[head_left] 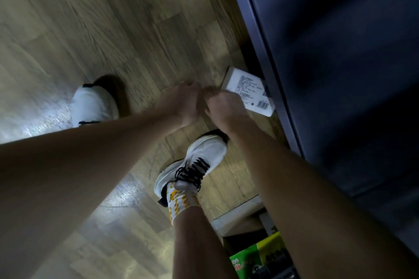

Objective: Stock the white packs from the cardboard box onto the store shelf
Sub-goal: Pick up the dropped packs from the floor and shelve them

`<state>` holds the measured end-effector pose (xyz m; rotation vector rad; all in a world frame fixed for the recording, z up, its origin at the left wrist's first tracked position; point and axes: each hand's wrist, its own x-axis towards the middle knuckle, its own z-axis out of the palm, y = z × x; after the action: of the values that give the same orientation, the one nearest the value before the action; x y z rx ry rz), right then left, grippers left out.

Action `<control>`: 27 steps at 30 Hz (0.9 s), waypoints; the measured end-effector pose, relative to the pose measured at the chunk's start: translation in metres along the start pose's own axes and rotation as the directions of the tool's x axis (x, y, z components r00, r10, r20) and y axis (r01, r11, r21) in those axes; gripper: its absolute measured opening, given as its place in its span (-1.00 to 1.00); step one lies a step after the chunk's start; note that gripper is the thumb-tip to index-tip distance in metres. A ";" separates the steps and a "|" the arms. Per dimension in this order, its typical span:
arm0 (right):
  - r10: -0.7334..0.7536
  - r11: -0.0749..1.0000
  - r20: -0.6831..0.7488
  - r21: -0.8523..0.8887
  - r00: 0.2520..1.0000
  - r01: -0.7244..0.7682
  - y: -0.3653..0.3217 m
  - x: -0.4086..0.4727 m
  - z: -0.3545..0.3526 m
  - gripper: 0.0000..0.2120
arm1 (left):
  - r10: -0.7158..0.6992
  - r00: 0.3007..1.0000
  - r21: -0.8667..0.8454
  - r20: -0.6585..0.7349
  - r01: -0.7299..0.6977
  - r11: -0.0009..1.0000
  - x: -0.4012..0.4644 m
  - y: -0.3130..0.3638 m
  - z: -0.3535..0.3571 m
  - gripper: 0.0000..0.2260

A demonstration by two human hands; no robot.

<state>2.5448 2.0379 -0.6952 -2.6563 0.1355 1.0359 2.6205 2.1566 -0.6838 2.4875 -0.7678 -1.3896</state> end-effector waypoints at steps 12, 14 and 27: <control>0.260 0.949 -0.199 -0.125 0.945 -0.288 0.030 0.010 0.023 -0.34 | -0.043 0.999 -0.019 0.013 0.043 0.999 0.010 -0.028 -0.006 -0.69; 0.310 0.929 -0.158 -0.160 0.938 -0.334 0.027 0.019 0.026 -0.31 | -0.025 1.000 -0.044 0.007 0.026 0.999 0.012 -0.031 -0.007 -0.69; 0.378 0.867 -0.041 0.365 0.925 -0.338 -0.069 -0.045 -0.073 0.09 | -0.061 0.996 0.015 0.066 0.060 0.998 -0.082 -0.046 -0.098 -0.65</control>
<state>2.5716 2.0814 -0.5975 -2.4006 0.7919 0.8609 2.6833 2.2302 -0.5890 2.5060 -0.7219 -1.4991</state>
